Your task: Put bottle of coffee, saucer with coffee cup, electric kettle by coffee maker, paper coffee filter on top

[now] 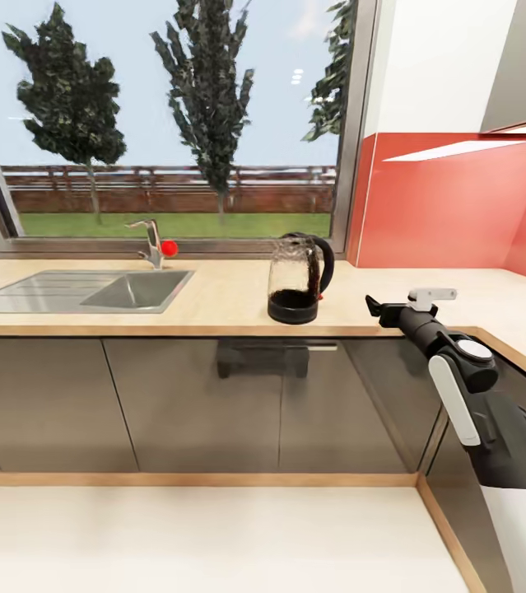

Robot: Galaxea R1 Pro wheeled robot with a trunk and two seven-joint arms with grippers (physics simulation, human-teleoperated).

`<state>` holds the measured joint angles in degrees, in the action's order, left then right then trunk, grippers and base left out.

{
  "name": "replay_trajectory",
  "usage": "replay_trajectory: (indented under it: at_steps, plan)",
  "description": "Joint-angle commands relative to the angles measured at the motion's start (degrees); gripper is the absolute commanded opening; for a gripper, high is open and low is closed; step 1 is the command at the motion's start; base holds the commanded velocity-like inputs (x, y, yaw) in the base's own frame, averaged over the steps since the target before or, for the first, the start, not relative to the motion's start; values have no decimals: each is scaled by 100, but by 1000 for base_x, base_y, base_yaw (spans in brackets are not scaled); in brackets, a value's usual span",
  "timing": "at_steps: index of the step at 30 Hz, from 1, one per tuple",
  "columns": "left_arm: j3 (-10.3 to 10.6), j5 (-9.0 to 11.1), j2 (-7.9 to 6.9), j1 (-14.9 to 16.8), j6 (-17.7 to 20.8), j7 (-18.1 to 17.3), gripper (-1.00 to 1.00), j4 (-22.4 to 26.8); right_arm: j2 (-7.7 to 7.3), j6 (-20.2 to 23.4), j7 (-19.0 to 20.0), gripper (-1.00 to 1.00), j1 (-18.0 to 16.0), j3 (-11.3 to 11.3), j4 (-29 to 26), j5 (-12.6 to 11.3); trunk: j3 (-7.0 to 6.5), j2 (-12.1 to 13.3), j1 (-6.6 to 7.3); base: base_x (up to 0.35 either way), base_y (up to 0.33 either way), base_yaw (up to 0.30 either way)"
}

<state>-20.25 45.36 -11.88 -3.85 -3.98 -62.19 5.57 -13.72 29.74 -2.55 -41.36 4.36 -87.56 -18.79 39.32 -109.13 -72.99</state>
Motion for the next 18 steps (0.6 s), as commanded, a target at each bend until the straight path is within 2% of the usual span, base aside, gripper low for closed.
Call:
replay_trajectory:
  at_steps: [1, 12, 18]
  plan:
    - [23, 17, 0, -2, -41, -1, 100, 6, 17, 23, -26, 100, -4, 9, -6, -37, 5, -2, -2, 245, -9, 0]
    - [21, 17, -7, -2, -41, 2, 100, -2, 141, 23, -30, 100, -4, 12, -6, -37, 5, -2, -2, 247, -2, 0]
    - [23, 17, -7, -2, -41, 4, 100, -3, 157, 23, -33, 100, -4, 12, -6, -37, 5, -2, -2, 112, 0, 0]
